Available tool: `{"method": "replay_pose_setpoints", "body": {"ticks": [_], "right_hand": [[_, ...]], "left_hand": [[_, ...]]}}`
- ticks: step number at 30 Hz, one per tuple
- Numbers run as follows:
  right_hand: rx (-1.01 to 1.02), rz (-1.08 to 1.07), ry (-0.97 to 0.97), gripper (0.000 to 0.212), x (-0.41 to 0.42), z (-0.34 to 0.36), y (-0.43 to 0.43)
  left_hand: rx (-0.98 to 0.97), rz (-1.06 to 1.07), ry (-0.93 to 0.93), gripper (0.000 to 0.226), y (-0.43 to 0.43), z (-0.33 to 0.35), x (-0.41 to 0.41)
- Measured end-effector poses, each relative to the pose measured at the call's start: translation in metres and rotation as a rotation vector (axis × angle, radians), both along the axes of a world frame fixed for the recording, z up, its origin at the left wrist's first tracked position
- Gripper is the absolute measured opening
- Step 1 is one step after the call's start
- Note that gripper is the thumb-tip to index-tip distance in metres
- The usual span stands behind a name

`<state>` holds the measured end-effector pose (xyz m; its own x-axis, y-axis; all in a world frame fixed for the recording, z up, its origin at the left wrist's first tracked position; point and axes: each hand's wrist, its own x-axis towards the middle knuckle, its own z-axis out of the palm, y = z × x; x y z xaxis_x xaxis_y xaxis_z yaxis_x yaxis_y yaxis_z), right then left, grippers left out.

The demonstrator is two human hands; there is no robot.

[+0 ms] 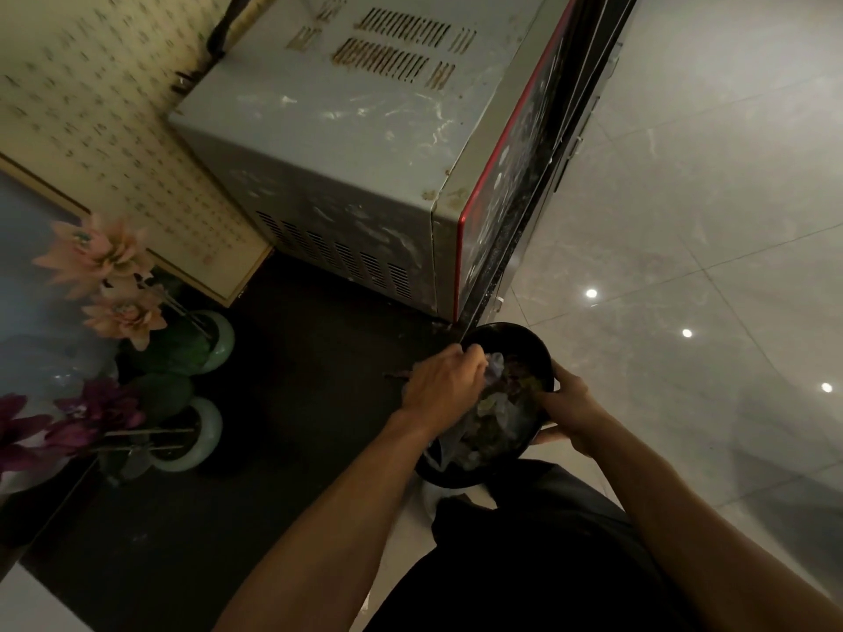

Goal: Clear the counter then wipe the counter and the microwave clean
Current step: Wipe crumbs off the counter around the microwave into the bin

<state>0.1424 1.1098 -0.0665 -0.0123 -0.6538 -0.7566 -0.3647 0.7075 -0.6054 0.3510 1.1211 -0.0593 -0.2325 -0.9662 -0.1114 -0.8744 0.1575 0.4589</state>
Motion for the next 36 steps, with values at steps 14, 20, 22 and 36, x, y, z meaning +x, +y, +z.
{"method": "replay_pose_setpoints", "body": {"ticks": [14,20,22,36], "right_hand": [[-0.004,-0.074,-0.018,0.068,-0.008,-0.001,0.0],[0.078,-0.039,-0.046,0.073,-0.027,-0.007,-0.037],[0.079,0.006,-0.046,0.073,-0.034,-0.012,-0.058],[-0.033,0.473,-0.013,0.066,-0.091,-0.013,-0.2]], "left_hand": [[-0.128,0.674,0.011,0.047,0.022,-0.006,0.021],[-0.162,0.665,-0.032,0.028,0.012,-0.01,0.007],[-0.18,0.677,-0.039,0.023,0.008,-0.013,-0.005],[-0.188,1.333,0.034,0.017,-0.044,-0.008,-0.119]]}}
